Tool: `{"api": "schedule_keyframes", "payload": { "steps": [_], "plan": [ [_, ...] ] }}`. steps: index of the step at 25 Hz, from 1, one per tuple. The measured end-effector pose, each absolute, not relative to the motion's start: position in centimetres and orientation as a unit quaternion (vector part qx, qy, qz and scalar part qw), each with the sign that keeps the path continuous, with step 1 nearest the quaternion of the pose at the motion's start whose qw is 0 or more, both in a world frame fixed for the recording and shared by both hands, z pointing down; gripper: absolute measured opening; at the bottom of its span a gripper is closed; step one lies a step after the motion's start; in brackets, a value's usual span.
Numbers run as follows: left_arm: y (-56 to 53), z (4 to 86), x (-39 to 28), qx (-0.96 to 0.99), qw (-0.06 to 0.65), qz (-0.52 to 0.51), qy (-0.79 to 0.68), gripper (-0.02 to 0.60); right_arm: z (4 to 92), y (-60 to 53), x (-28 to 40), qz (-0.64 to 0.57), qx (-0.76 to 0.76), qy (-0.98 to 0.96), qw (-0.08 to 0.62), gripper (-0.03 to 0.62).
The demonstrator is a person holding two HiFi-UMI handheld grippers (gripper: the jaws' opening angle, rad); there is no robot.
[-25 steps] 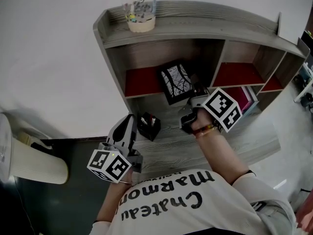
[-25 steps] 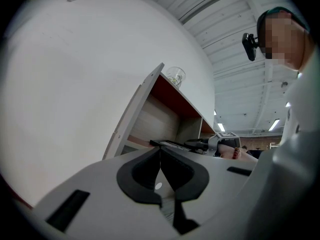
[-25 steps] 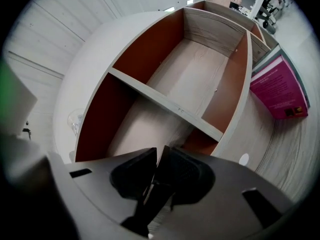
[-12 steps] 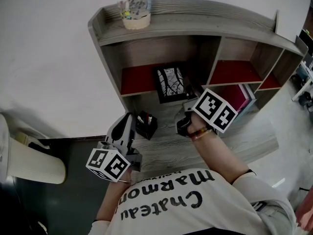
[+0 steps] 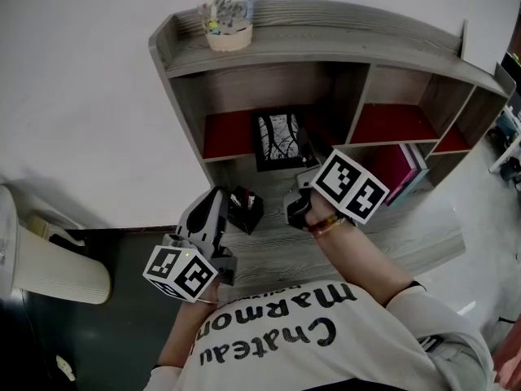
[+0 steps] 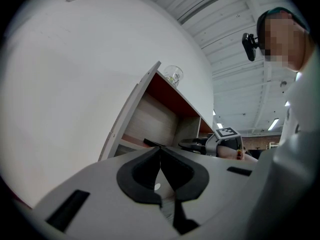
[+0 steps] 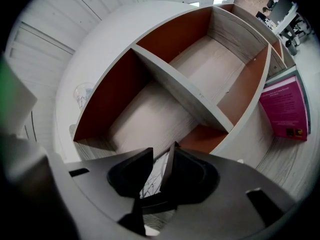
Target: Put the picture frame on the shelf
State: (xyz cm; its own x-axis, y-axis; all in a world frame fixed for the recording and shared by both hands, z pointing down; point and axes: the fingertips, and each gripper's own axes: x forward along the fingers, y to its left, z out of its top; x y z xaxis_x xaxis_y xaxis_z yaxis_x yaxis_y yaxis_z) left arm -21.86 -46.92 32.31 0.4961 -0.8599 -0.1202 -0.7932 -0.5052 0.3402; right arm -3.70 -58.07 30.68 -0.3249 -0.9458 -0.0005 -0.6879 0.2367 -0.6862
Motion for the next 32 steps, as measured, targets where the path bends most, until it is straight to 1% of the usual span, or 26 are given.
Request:
{"api": "schedule_keyframes", "payload": {
  "steps": [20,32],
  "plan": [
    [-46.6,32.1,-22.4,0.848,0.111,-0.135,-0.501,0.017,30.1,-59.1,-5.0,-0.296,-0.523,0.77,0.213,0.121],
    [-44.9,31.8,-22.9,0.84,0.109,-0.138,-0.514,0.017,30.3,-59.2,-4.9,-0.262,-0.535,0.781,0.187,0.121]
  ]
}}
